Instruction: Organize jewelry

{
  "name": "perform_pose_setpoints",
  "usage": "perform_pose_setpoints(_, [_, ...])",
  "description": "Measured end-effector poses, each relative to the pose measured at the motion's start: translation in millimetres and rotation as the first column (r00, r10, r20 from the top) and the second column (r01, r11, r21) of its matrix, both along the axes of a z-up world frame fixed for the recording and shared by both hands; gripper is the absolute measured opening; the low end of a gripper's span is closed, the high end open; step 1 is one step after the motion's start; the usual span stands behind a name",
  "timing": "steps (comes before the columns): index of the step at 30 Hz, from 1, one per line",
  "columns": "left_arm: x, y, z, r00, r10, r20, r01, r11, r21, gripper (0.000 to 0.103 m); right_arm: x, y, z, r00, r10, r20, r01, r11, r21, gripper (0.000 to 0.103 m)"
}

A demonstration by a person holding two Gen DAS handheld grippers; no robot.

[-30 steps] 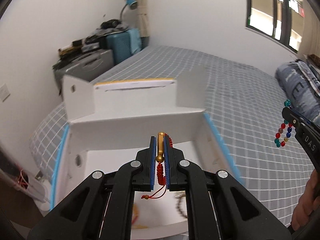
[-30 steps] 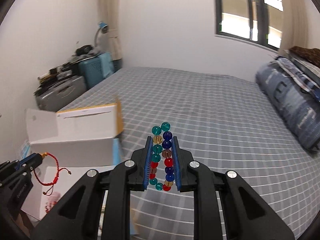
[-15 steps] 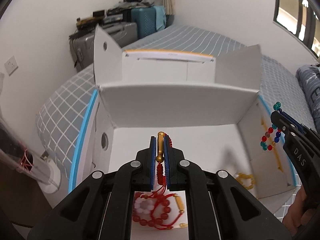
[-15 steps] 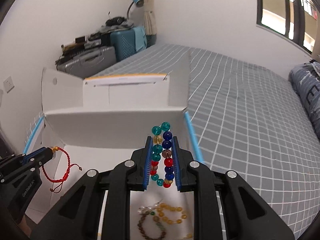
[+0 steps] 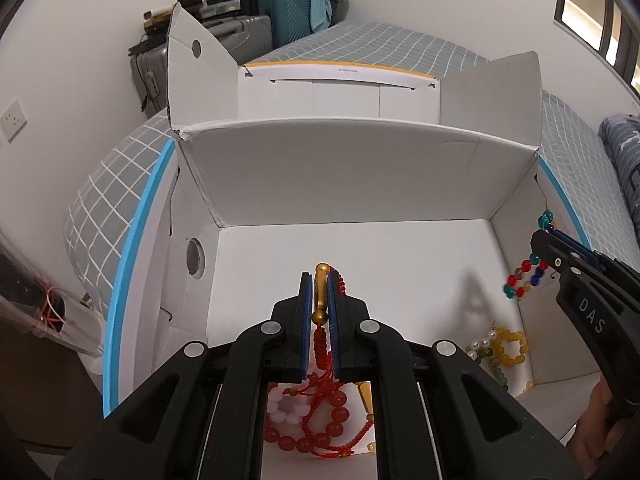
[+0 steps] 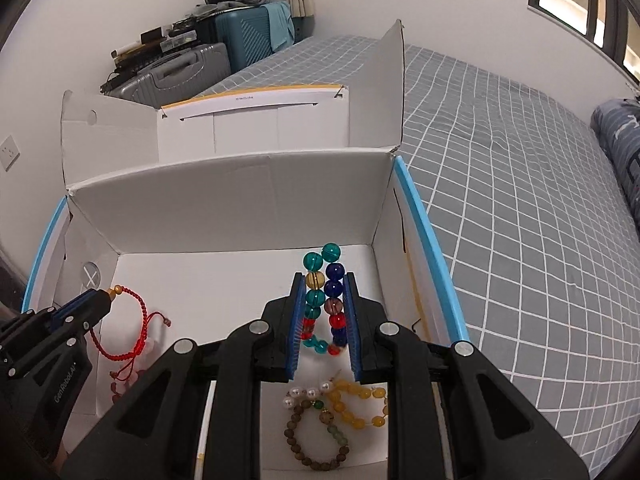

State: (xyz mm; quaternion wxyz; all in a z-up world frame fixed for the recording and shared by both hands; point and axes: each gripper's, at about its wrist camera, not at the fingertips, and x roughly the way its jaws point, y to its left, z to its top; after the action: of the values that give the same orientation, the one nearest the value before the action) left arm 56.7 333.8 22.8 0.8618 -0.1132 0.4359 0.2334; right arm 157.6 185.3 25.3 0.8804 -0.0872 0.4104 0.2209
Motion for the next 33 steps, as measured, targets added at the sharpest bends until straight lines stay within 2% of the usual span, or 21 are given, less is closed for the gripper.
perform_pose_setpoints(5, [-1.1,5.9,-1.6,1.0,0.017,-0.004,-0.017,1.0,-0.014,0.011,-1.5,0.0,0.0,1.0,0.006,-0.003,-0.006,1.0,-0.007,0.018])
perform_pose_setpoints(6, [-3.8,6.1,-0.1,1.0,0.02,0.003,-0.02,1.0,-0.016,0.019,-2.9,-1.1,1.6,1.0,0.012,-0.003,-0.012,1.0,-0.001,0.018])
perform_pose_setpoints(7, [-6.1,6.5,1.9,1.0,0.021,0.013,-0.021,1.0,-0.014,0.032,-4.2,-1.8,3.1,1.0,0.016,0.0,-0.016,1.0,0.002,0.02])
perform_pose_setpoints(9, [-14.6,3.1,9.5,0.999,0.031,0.039,-0.031,1.0,0.006,0.047,-8.7,-4.9,10.0,1.0,0.021,0.017,-0.022,1.0,0.017,0.039])
perform_pose_setpoints(11, [-23.0,-1.8,17.3,0.998,0.029,0.062,-0.03,0.999,0.023,0.056,-18.9,-11.9,21.6,0.998,0.027,0.054,-0.029,0.999,0.042,0.049])
perform_pose_setpoints(13, [-31.4,-7.2,25.0,0.996,0.03,0.084,-0.032,0.999,0.034,0.075,-28.8,-18.6,32.1,0.996,0.028,0.081,-0.033,0.997,0.063,0.061])
perform_pose_setpoints(15, [-41.2,-14.1,33.0,0.994,0.028,0.106,-0.034,0.998,0.049,0.079,-42.1,-31.1,44.3,0.993,0.021,0.117,-0.032,0.994,0.1,0.074])
perform_pose_setpoints(19, [-66.1,-30.9,46.6,0.987,0.019,0.159,-0.032,0.996,0.078,0.096,-68.0,-54.4,61.6,0.985,0.014,0.173,-0.038,0.99,0.138,0.089])
perform_pose_setpoints(23, [-87.3,-50.0,56.4,0.981,0.011,0.194,-0.034,0.993,0.117,0.097,-96.2,-75.2,68.2,0.975,0.01,0.222,-0.044,0.988,0.148,0.095])
perform_pose_setpoints(28, [-119.5,-66.3,60.7,0.973,0.013,0.231,-0.042,0.991,0.123,0.097,-125.7,-95.2,63.1,0.969,0.002,0.247,-0.04,0.988,0.147,0.095])
perform_pose_setpoints(33, [-145.9,-78.6,59.5,0.967,0.003,0.253,-0.034,0.993,0.115,0.097,-144.5,-102.2,48.1,0.972,0.027,0.232,-0.06,0.989,0.135,0.095])
